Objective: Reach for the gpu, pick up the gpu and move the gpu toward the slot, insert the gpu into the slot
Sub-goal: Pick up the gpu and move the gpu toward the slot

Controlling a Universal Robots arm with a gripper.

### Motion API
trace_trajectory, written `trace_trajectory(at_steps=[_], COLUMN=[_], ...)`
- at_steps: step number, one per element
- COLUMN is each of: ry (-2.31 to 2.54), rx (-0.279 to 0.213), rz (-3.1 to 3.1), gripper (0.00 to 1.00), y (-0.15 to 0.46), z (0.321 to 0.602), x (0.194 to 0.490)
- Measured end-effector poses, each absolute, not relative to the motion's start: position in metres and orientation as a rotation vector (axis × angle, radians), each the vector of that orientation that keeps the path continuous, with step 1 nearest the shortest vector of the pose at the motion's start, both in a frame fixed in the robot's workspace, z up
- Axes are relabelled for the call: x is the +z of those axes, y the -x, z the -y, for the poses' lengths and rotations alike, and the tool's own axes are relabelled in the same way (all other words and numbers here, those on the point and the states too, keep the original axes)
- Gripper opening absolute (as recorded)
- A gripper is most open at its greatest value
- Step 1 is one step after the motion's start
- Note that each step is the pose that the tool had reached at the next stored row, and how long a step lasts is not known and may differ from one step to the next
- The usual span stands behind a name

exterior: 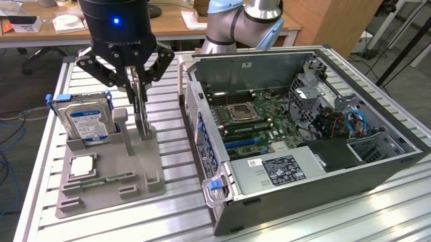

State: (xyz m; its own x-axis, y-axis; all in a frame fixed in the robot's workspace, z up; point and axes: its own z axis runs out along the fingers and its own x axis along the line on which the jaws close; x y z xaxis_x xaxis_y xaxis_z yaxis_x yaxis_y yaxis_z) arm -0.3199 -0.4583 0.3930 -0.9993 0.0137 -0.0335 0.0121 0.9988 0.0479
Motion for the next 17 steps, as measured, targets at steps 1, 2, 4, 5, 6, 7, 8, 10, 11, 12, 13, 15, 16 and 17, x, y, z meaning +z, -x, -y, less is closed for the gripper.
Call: trace_trajectory(at_steps=[1,2,4,5,6,7,8,10,11,12,13,15,16,17], ry=[-0.020,-0.020,-0.020,-0.020,-0.020,-0.020,-0.020,-0.020,-0.020,-0.020,-0.020,-0.020,-0.020,-0.020], rx=[0.074,0.074,0.074,0.074,0.074,0.074,0.074,0.074,0.074,0.074,0.074,0.074,0.074,0.074], rz=[-3.107,-3.107,-3.107,-3.107,-3.107,-3.107,-3.107,-3.107,-3.107,-3.107,-3.108,-3.108,-3.108,-3.108], gripper=[0.26,0.26,0.26,0.26,0.26,0.26,0.26,0.26,0.26,0.26,0.26,0.26,0.26,0.26], y=[0.320,0.319,0.317,0.315,0.314,0.313,0.311,0.302,0.300,0.298,0.297,0.296,0.296,0.296], z=[0.458,0.458,0.458,0.458,0.458,0.458,0.458,0.458,0.458,0.458,0.458,0.458,0.458,0.458], x=[0.393,0.393,0.393,0.393,0.393,0.393,0.393,0.393,0.393,0.393,0.393,0.393,0.393,0.393])
